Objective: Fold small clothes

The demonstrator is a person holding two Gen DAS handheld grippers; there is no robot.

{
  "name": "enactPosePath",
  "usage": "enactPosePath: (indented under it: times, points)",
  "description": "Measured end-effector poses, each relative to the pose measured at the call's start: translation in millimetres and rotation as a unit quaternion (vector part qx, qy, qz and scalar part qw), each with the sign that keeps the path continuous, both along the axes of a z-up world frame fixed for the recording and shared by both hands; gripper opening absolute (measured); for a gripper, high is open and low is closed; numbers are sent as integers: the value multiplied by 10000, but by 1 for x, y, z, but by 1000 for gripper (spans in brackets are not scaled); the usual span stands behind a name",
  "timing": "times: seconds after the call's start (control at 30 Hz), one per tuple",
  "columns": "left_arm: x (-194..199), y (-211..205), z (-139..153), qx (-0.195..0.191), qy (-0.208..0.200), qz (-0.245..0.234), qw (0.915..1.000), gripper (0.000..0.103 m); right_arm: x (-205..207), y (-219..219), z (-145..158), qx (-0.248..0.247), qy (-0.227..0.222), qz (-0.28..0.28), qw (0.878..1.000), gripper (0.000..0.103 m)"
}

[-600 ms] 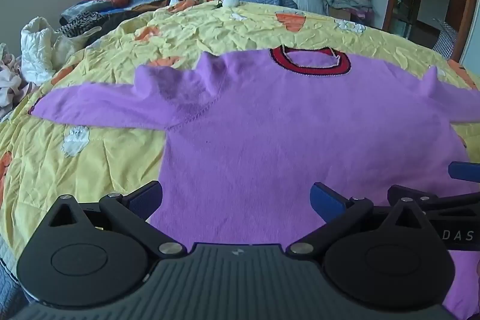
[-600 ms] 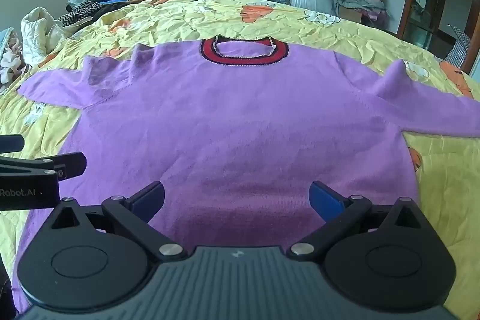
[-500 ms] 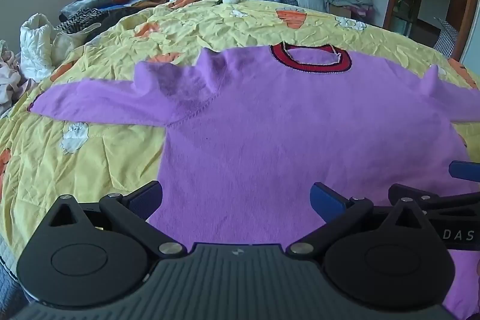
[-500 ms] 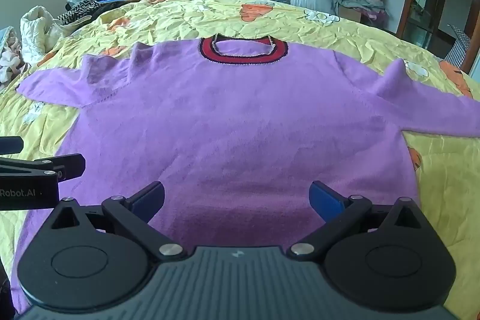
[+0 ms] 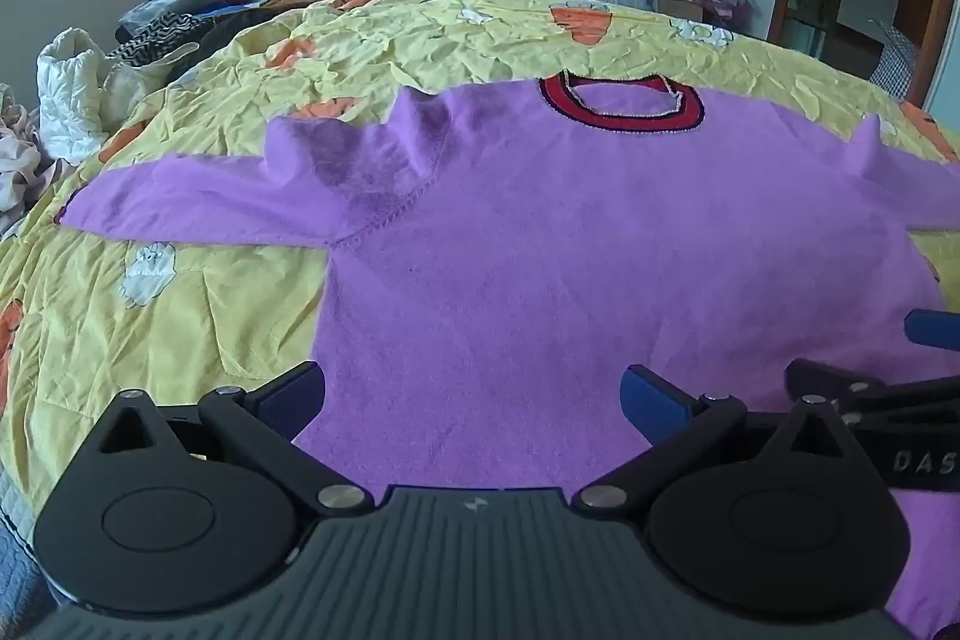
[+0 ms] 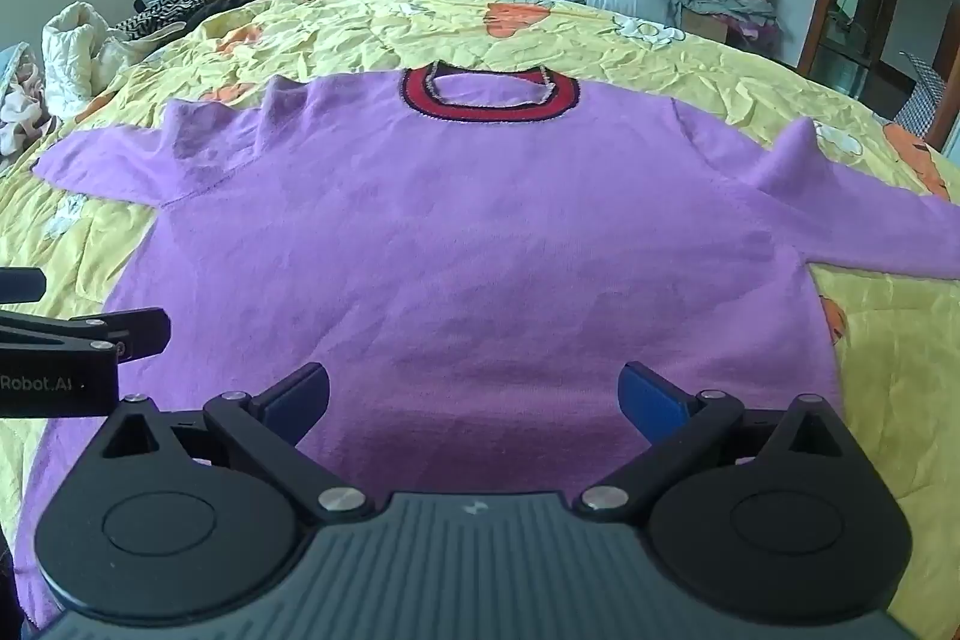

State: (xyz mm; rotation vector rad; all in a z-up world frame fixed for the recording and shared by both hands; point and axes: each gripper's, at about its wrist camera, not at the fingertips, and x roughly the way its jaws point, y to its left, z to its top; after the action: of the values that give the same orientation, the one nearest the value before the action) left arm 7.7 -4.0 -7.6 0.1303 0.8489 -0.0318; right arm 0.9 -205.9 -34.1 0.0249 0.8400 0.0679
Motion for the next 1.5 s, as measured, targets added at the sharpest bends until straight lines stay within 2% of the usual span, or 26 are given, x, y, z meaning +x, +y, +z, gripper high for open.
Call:
enactPosePath:
  times: [0.23,0.37,0.67,0.87,1.03,1.27,1.5]
  points:
    - [4,-6,-1,122,21,125,9998,103,7,-31,-1,284,-102,-144,9994,103]
    - [5,-16,0,211,30,121,9997,103,6,-40,-2,470,-245,3,9986,103]
    - [8,-41,-2,483,92,79,9988,103,4,-62,-5,851,-835,-282,9925,103]
    - [7,-59,2,574,-41,68,9983,103,9,-77,-9,265,-831,-303,9957,103]
    - [9,-76,3,537,19,-13,9986,103,10,-94,-11,191,-721,-238,9969,103]
    - [5,-98,1,712,-53,-303,9970,103,7,-101,-8,63,-565,-209,9982,103]
    - [-2,-94,5,801,-288,-299,9959,103,1,-99,1,-73,-588,-143,9981,103]
